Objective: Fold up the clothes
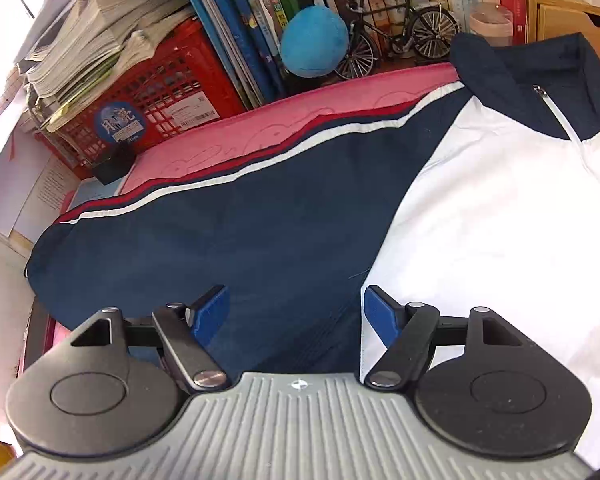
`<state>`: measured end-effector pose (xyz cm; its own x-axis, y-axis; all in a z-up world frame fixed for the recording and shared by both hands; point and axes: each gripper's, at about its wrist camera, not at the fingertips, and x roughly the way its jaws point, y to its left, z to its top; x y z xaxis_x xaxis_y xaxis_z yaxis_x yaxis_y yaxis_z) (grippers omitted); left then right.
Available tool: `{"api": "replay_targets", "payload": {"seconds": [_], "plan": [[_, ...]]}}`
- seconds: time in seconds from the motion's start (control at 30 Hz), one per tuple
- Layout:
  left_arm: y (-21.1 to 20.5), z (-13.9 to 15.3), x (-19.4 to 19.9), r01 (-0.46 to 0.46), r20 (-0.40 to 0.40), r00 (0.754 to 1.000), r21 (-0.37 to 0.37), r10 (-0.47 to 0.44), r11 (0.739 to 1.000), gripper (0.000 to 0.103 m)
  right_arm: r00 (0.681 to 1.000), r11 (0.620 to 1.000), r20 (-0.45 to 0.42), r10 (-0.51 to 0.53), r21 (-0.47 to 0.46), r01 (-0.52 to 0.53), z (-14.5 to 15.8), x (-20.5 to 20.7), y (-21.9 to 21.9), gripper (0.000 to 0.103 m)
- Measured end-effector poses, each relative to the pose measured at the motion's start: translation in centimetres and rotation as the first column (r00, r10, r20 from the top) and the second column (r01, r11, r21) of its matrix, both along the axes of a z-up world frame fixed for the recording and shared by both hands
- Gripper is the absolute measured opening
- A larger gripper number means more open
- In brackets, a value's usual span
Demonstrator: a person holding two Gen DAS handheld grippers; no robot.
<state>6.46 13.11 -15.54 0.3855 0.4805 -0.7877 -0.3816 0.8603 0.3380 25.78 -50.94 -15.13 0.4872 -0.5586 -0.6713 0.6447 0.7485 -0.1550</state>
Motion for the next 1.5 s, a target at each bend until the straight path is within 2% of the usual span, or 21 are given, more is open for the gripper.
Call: {"api": "replay_targets", "payload": {"seconds": [0.07, 0.13, 0.2, 0.3, 0.33, 0.53, 0.6, 0.7, 0.77, 0.83, 0.93, 1.0, 1.03, 1.07, 1.1, 1.17, 1.23, 1.3, 1.33, 1.4, 1.5], "plan": [[0.0, 1.1, -0.8, -0.006, 0.033, 0.999, -0.005, 0.006, 1.0, 0.075, 0.99, 0.993, 0.087, 0.111, -0.058, -0.106, 3.0, -1.1, 4.3, 0.006], [0.0, 2.1, -1.6, -0.012, 0.065, 0.998, -0.011, 0.013, 1.0, 0.075, 0.931, 0.945, 0.168, 0.324, -0.103, -0.31, 6.0, -3.4, 10.4, 0.006], [-0.1, 3.0, -2.5, -0.018, 0.099, 0.995, -0.02, 0.02, 1.0, 0.077, 0.804, 0.835, 0.227, 0.549, -0.165, -0.524, 8.5, -5.9, 17.1, 0.006], [-0.1, 3.9, -3.7, -0.01, 0.133, 0.991, -0.034, 0.015, 0.999, 0.079, 0.548, 0.584, 0.217, 0.808, -0.168, -0.794, 9.0, -8.9, 27.2, 0.006], [-0.1, 4.2, -4.1, -0.007, 0.144, 0.989, -0.038, 0.013, 0.999, 0.08, 0.498, 0.529, 0.21, 0.841, -0.13, -0.838, 8.4, -9.7, 29.7, 0.008], [-0.1, 4.8, -4.7, 0.025, 0.077, 0.997, -0.154, -0.013, 0.988, 0.082, 0.504, 0.464, 0.139, 0.852, 0.246, -0.851, 4.1, -13.6, 34.1, 0.037], [-0.7, 4.5, -5.1, 0.056, 0.078, 0.996, -0.186, -0.043, 0.981, 0.084, 0.494, 0.442, 0.139, 0.858, 0.291, -0.849, 2.9, -15.4, 33.8, 0.04], [-2.2, 3.2, -5.4, 0.127, 0.073, 0.99, -0.146, -0.117, 0.981, 0.086, 0.431, 0.392, 0.085, 0.898, 0.287, -0.874, 0.1, -17.4, 33.1, 0.04], [-3.1, 1.0, -5.0, 0.173, 0.009, 0.985, -0.086, -0.173, 0.981, 0.086, 0.46, 0.435, 0.046, 0.887, 0.253, -0.864, -1.3, -16.3, 31.6, 0.04], [-3.2, -1.1, -4.8, 0.196, -0.055, 0.978, -0.068, -0.2, 0.978, 0.085, 0.556, 0.535, 0.011, 0.831, 0.257, -0.805, -2.4, -13.6, 28.2, 0.04], [-2.8, -1.5, -5.6, 0.217, -0.014, 0.976, -0.044, -0.218, 0.975, 0.09, 0.703, 0.682, -0.011, 0.711, 0.25, -0.687, -2.6, -8.4, 20.8, 0.039], [-2.4, -1.6, -5.6, 0.214, -0.008, 0.977, -0.055, -0.215, 0.975, 0.091, 0.89, 0.893, -0.085, 0.448, 0.101, -0.439, -1.7, -5.7, 15.1, 0.038], [-2.2, -1.6, -5.6, 0.213, -0.004, 0.977, -0.061, -0.213, 0.975, 0.093, 0.96, 0.966, -0.107, 0.259, 0.047, -0.255, -0.9, -5.0, 11.9, 0.036], [-2.2, -1.6, -5.6, 0.206, -0.002, 0.978, -0.058, -0.206, 0.977, 0.097, 0.986, 0.991, -0.108, 0.13, 0.04, -0.126, 0.0, -4.8, 9.5, 0.036], [-2.1, -1.7, -5.7, 0.2, 0.002, 0.98, -0.054, -0.2, 0.978, 0.1, 0.991, 0.993, -0.074, 0.115, 0.046, -0.111, 1.0, -5.2, 8.5, 0.036], [-2.1, -1.7, -5.8, 0.185, 0.009, 0.983, -0.054, -0.185, 0.981, 0.101, 0.942, 0.942, -0.019, 0.335, -0.027, -0.336, 2.6, -6.3, 10.3, 0.036], [-2.1, -1.7, -5.7, 0.169, 0.009, 0.986, -0.059, -0.169, 0.984, 0.101, 0.804, 0.801, -0.022, 0.595, -0.068, -0.595, 2.5, -7.1, 13.9, 0.042], [-2.3, -1.6, -5.5, 0.166, -0.004, 0.986, -0.047, -0.166, 0.985, 0.101, 0.677, 0.677, -0.011, 0.736, 0.017, -0.736, 1.2, -6.9, 16.2, 0.045], [-2.4, -1.6, -5.4, 0.165, -0.011, 0.986, -0.041, -0.165, 0.985, 0.101, 0.661, 0.662, -0.033, 0.75, 0.045, -0.748, 0.3, -6.2, 16.6, 0.045], [-2.8, -1.6, -5.5, 0.176, -0.018, 0.984, -0.012, -0.176, 0.984, 0.101, 0.644, 0.65, -0.086, 0.76, 0.094, -0.754, -1.5, -4.7, 17.0, 0.044], [-3.1, -1.6, -5.4, 0.192, -0.033, 0.981, 0.015, -0.192, 0.981, 0.101, 0.841, 0.844, -0.184, 0.509, -0.084, -0.53, -1.4, -2.9, 12.9, 0.031]]}}
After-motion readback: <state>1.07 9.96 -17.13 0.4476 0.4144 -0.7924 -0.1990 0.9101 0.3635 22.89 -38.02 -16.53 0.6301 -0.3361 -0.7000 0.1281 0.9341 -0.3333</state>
